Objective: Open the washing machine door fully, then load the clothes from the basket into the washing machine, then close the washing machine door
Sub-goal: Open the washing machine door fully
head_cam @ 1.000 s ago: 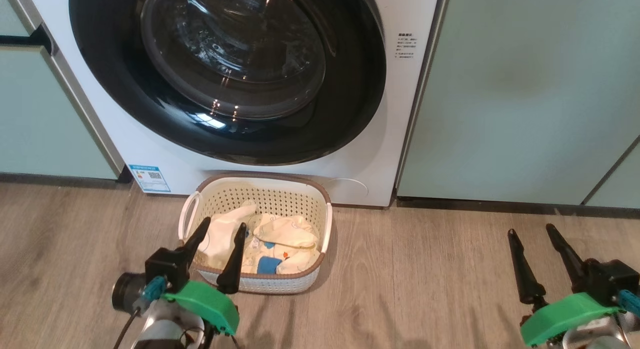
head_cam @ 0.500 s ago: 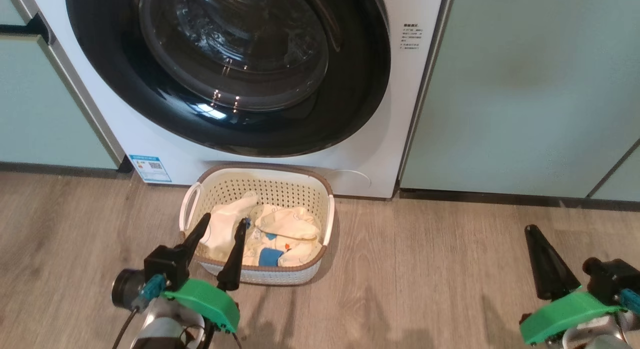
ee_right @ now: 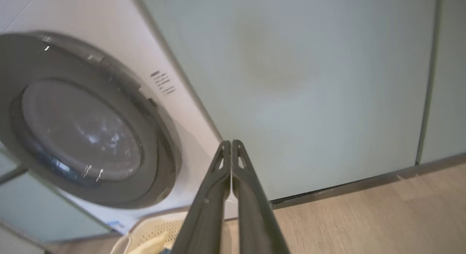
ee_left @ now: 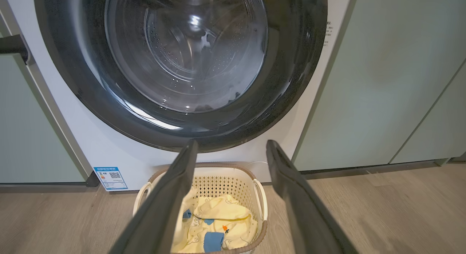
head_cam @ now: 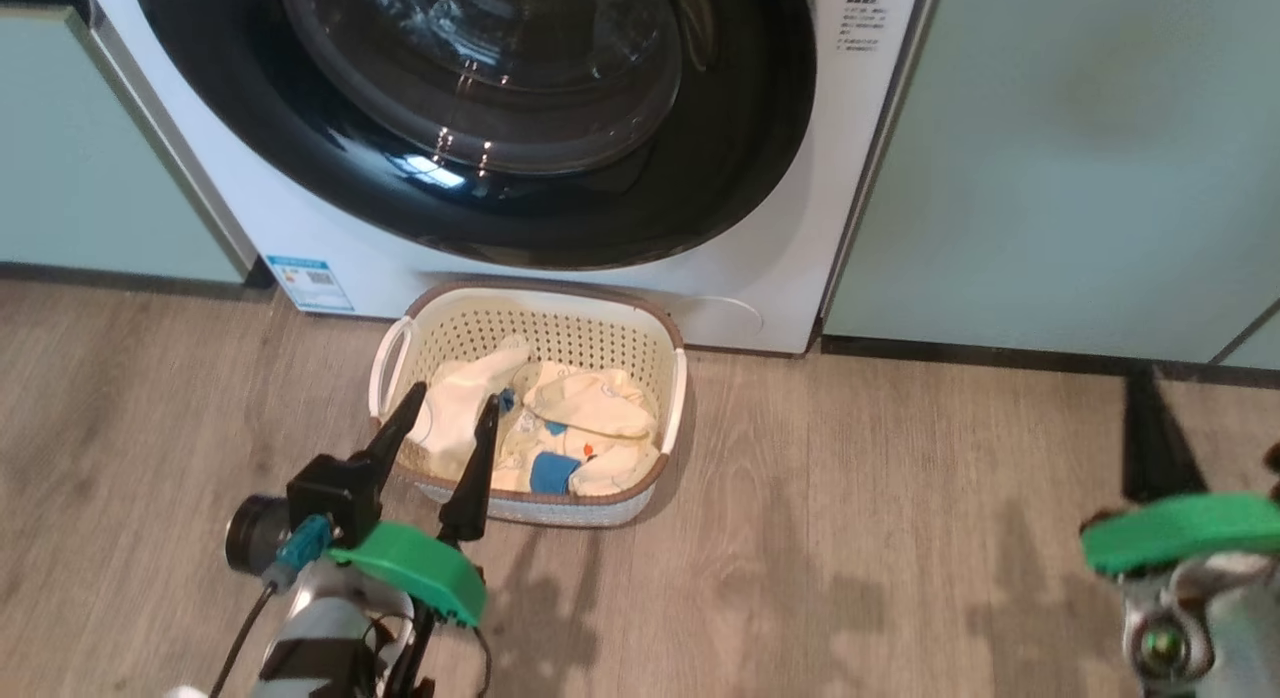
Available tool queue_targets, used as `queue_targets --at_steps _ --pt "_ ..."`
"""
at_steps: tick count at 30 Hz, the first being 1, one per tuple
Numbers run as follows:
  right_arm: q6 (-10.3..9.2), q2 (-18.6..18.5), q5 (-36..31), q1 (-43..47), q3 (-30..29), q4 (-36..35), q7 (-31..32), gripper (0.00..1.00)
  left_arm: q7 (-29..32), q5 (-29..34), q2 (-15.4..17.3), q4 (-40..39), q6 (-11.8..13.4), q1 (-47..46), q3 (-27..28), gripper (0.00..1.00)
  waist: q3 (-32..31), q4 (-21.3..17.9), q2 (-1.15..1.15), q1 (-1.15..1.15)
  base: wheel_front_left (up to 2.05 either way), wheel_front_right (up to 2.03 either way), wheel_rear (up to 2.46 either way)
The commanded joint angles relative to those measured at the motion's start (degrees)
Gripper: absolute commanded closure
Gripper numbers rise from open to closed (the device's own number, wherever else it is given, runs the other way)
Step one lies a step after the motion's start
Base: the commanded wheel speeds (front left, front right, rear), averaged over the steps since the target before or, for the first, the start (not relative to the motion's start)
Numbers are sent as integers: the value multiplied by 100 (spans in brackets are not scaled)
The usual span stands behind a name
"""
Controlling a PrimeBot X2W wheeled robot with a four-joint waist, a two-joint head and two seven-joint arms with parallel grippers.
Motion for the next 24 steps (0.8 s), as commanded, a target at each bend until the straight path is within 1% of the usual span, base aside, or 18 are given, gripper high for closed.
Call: queue_targets --at_steps 1,5,9,14,18,19,20,24 --pt "-17 -41 357 -380 172 -138 24 100 -52 -1 52 -195 2 -319 169 0 81 49 0 0 0 0 0" --pt "-17 -41 1784 -830 236 -29 354 100 -52 -12 47 -221 -13 -467 139 0 297 121 0 0 0 0 0" --pt "-17 -41 3324 -1356 170 144 898 100 -52 -11 43 -251 -27 -626 106 0 533 211 0 0 0 0 0" --pt "-17 -41 4799 -2153 7 408 1605 100 -52 -24 38 -267 -45 -844 62 0 810 341 0 0 0 0 0" --pt "-17 -41 5726 -2805 -75 713 2118 100 -52 -36 33 -272 -50 -958 19 0 962 424 0 0 0 0 0" --pt "-17 -41 5820 -2964 -75 807 2183 100 -52 -40 32 -273 -51 -982 7 0 990 444 0 0 0 0 0" --pt "-17 -41 6052 -3256 -35 1048 2361 100 -52 -53 30 -261 -52 -1017 -22 0 1020 488 0 0 0 0 0" --pt "-17 -41 6529 -3844 100 1565 2713 100 -52 -86 26 -250 -54 -1092 -77 0 1101 594 0 0 0 0 0"
